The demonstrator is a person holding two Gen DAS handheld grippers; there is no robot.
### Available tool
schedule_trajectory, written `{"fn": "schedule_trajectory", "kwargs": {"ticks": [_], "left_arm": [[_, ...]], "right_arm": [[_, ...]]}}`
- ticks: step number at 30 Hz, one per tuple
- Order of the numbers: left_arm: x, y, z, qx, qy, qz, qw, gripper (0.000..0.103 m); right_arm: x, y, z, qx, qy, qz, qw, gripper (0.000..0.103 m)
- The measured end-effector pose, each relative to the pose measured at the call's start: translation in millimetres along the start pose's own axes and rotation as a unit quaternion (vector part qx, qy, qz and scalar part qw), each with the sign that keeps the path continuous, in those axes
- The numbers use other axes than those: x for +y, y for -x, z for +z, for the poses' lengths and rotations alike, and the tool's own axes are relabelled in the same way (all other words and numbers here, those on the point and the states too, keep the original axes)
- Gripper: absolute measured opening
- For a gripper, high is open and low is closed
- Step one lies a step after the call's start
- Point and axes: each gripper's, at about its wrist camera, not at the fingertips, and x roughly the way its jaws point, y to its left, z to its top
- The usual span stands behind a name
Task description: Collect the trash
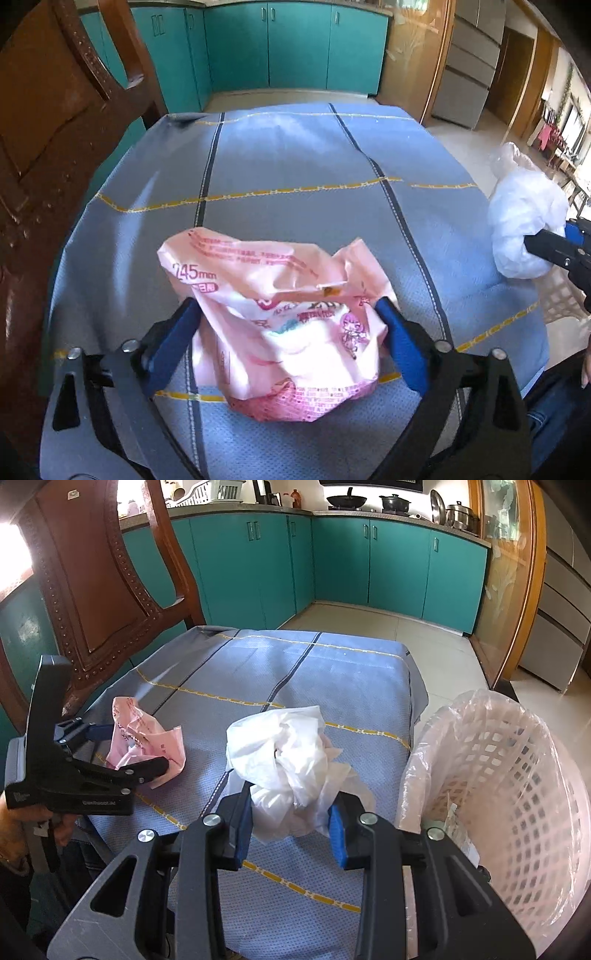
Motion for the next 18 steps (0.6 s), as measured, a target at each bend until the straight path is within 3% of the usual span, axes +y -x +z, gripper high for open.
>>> {"fn": "schedule_trajectory", "kwargs": {"ticks": [2, 8, 12, 18], "left_arm": [[1, 0, -1, -0.005, 0.008, -0.008, 0.9999, 0.076], [-7, 6, -7, -0.014, -0.002, -0.014, 0.9998, 0.053], [-14, 13, -11, -0.024, -0.003, -0.005, 0.9997, 0.050], [-27, 52, -9, -0.069, -0.010, 0.003, 0.9975, 0.049]], "right_arm": [[2, -2, -1, 0.003, 0.004, -0.001, 1.000, 0.034], [7, -9, -4, 0.013, 0.012, -0.004, 1.000, 0.034], [9, -11, -4, 0.015, 0.017, -0.006, 1.000, 0.034], [8, -8, -4, 0.009, 0.014, -0.006, 1.000, 0.034]]}}
